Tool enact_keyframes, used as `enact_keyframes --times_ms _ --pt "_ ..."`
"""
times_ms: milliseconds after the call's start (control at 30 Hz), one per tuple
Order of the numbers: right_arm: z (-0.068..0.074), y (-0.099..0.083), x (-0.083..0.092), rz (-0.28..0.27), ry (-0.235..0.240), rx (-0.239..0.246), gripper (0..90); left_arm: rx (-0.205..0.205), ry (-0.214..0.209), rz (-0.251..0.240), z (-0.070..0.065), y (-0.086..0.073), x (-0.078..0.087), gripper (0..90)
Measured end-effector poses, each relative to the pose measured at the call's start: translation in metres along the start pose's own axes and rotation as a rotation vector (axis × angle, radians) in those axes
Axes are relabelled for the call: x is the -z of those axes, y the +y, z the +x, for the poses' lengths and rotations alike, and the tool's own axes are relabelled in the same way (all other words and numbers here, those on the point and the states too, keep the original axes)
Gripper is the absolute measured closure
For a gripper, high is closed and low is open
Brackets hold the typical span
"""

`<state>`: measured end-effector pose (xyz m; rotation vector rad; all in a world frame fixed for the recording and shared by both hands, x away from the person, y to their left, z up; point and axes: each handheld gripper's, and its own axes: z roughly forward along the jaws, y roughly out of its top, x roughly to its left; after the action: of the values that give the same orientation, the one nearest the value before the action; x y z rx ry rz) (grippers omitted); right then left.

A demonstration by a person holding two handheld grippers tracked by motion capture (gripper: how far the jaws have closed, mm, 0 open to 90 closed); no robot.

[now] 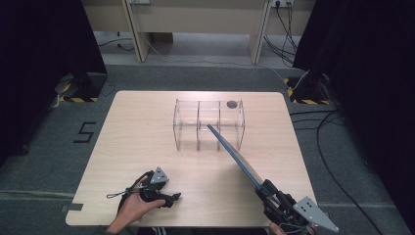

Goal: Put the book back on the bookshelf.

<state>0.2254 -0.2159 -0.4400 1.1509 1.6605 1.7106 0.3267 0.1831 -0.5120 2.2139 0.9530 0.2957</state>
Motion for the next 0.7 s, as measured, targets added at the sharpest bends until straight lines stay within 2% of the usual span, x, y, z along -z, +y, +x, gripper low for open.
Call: enact_keyframes --times_ms 67,133,233,367,433,500,567,633,700 --pt "-0.002 0.001 0.001 0.000 -0.003 0.000 63.6 -0.004 0.000 0.003 0.000 0.000 0.000 20.9" --pt "-0.005 0.001 0.002 -0.004 -0.007 -0.021 64.4 -0.003 -0.001 0.001 0.000 0.000 0.000 20.9" --pt "-0.007 0.004 0.005 -0.003 -0.036 0.017 68.2 -0.007 -0.001 0.002 -0.001 0.000 0.000 20.8" --pt "-0.013 0.006 0.008 -0.009 -0.053 0.006 70.9 -0.012 -0.001 0.002 -0.001 0.000 0.000 20.9" --pt "-0.015 0.006 0.009 -0.005 -0.073 0.037 73.0 -0.010 -0.003 0.001 -0.001 0.000 0.000 20.9" --pt "-0.017 0.006 0.010 -0.001 -0.085 0.045 75.0 -0.013 -0.002 0.002 -0.001 0.000 0.000 20.9" --pt "-0.019 0.006 0.010 0.005 -0.103 0.084 77.4 -0.015 -0.005 0.001 -0.001 0.000 0.000 20.8" --pt "-0.021 0.007 0.010 0.004 -0.112 0.091 77.9 -0.015 -0.006 0.001 -0.001 0.000 -0.001 20.7" --pt "-0.021 0.008 0.011 0.004 -0.122 0.119 78.8 -0.017 -0.005 0.000 -0.002 0.000 -0.001 20.7"
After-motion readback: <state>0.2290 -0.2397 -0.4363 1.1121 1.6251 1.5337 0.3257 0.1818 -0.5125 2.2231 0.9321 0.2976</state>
